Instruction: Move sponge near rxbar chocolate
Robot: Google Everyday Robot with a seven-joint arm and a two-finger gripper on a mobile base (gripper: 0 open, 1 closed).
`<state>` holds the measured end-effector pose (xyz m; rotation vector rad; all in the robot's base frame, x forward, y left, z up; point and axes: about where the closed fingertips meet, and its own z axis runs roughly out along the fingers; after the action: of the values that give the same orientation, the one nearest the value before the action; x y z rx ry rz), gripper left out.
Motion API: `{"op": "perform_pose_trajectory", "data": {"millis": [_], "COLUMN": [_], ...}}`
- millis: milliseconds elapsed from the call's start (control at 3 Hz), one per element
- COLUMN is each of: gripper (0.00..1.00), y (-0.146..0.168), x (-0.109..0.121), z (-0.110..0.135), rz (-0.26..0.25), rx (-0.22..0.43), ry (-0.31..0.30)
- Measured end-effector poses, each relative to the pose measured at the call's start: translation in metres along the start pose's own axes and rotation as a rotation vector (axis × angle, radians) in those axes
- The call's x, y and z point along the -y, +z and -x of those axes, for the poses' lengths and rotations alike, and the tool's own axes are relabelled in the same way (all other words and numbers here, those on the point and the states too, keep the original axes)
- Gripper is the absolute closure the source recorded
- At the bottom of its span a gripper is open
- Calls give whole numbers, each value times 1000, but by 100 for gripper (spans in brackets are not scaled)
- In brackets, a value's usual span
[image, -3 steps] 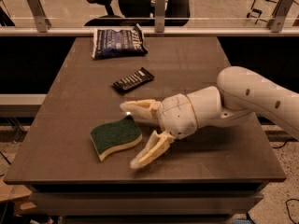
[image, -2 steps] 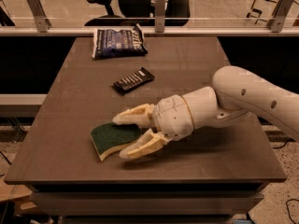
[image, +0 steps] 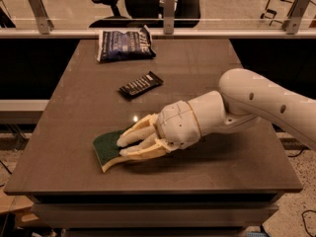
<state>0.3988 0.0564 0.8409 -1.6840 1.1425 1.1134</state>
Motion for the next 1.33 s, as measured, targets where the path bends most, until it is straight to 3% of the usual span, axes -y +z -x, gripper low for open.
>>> {"op": "perform_pose_trajectory", "data": {"millis": [333,667,1333], "gripper": [100,100,58], "y": [1,1,5], "x": [-1,-1,-2], "z": [1,1,4], "rz": [3,3,10], "rx": [0,0,-1], "ry": [-2,-2,-7]}}
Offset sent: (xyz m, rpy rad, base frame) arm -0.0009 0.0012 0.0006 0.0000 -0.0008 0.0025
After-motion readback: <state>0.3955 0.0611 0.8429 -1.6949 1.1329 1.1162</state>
